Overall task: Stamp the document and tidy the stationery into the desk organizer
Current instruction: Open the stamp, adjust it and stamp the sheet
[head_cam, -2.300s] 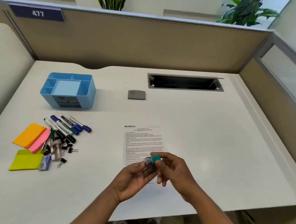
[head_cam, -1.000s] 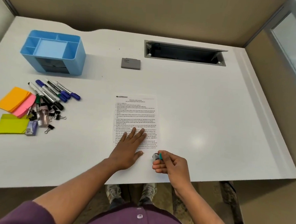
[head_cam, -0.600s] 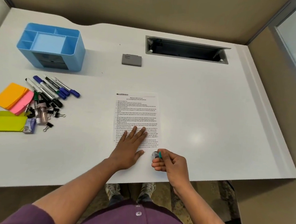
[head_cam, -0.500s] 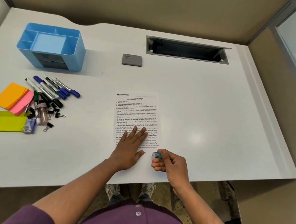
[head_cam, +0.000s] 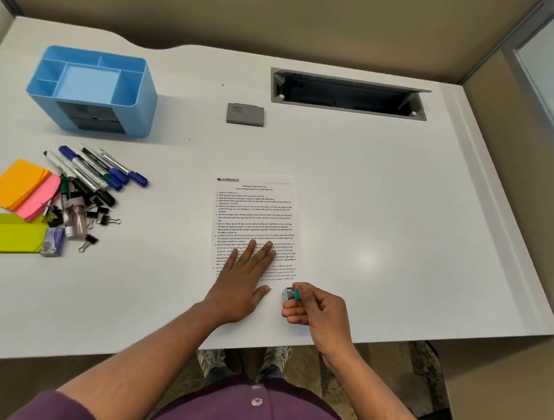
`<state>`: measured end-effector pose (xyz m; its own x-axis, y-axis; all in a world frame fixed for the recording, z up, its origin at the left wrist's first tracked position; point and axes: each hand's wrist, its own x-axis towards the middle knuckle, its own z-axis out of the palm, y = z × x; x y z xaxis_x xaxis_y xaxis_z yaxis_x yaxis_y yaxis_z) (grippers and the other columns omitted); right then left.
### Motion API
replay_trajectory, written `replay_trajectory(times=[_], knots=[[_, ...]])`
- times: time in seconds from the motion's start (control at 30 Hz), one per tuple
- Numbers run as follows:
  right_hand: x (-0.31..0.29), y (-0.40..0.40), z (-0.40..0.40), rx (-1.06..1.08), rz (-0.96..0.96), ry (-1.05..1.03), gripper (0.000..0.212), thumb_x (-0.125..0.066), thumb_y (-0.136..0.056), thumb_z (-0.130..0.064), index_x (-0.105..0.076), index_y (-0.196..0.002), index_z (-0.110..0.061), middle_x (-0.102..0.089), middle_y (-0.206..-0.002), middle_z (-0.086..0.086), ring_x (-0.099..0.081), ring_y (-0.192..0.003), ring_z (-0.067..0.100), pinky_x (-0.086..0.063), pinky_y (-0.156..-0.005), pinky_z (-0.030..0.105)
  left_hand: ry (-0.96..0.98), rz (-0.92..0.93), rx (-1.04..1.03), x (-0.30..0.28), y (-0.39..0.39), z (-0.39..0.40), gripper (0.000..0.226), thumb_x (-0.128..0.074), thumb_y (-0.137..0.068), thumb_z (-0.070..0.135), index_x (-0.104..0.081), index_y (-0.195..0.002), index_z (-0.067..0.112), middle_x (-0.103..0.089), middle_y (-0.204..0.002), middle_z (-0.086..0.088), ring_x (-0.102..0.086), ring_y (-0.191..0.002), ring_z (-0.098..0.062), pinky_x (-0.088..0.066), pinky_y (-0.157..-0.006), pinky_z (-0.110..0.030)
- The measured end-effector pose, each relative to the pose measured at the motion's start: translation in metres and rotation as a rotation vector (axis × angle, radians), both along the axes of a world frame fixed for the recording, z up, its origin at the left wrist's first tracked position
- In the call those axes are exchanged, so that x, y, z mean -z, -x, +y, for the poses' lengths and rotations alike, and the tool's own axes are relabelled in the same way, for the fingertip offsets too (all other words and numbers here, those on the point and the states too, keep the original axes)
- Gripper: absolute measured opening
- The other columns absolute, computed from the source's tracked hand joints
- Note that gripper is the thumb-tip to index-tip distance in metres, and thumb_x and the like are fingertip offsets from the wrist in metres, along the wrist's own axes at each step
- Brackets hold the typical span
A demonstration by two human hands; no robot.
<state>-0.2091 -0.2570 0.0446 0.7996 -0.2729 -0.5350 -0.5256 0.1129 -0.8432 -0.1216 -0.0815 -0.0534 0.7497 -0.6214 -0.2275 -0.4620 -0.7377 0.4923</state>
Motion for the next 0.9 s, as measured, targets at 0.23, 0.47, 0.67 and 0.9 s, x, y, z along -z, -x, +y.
replay_trajectory(times=[0.23, 0.47, 0.67, 0.9], knots=[[0.0005, -0.0015, -0.0003, -0.008, 0.0, 0.003, 0.023, -0.058, -0.101, -0.021, -0.075, -0.102, -0.006, -0.075, -0.083, 0.023, -0.076, -0.072, 0.028, -0.062, -0.063, 0.026, 0.009, -0.004, -0.001, 0.0012, 0.0001, 0.0008, 0.073, -0.041, -0.101, 0.044, 0.005, -0.157, 0.033, 0.016, -0.163, 0.018, 0.024, -0.149, -0.01, 0.008, -0.123, -0.043], [0.0024, -0.0005, 0.0007, -0.005, 0.006, 0.001, 0.021, -0.058, -0.101, -0.021, -0.074, -0.102, -0.008, -0.076, -0.083, 0.021, -0.076, -0.072, 0.029, -0.062, -0.064, 0.027, -0.007, -0.007, 0.005, 0.0009, 0.0, 0.0015, 0.074, -0.04, -0.102, 0.044, 0.008, -0.157, 0.034, 0.019, -0.162, 0.019, 0.026, -0.148, -0.009, 0.009, -0.123, -0.043], [0.0031, -0.0007, 0.0018, -0.003, 0.005, 0.001, 0.021, -0.058, -0.102, -0.02, -0.074, -0.104, -0.008, -0.076, -0.083, 0.021, -0.076, -0.073, 0.03, -0.062, -0.065, 0.027, -0.012, -0.001, 0.0, 0.0012, 0.0001, 0.0012, 0.074, -0.04, -0.101, 0.045, 0.009, -0.156, 0.035, 0.019, -0.162, 0.02, 0.026, -0.148, -0.009, 0.008, -0.124, -0.044], [0.0049, 0.0001, 0.0045, 0.005, 0.011, 0.006, 0.02, -0.058, -0.101, -0.021, -0.074, -0.103, -0.009, -0.076, -0.082, 0.02, -0.076, -0.075, 0.031, -0.062, -0.064, 0.026, -0.005, -0.002, 0.004, -0.0009, 0.0, 0.0012, 0.074, -0.04, -0.101, 0.044, 0.008, -0.157, 0.034, 0.019, -0.162, 0.02, 0.026, -0.148, -0.009, 0.008, -0.123, -0.043]])
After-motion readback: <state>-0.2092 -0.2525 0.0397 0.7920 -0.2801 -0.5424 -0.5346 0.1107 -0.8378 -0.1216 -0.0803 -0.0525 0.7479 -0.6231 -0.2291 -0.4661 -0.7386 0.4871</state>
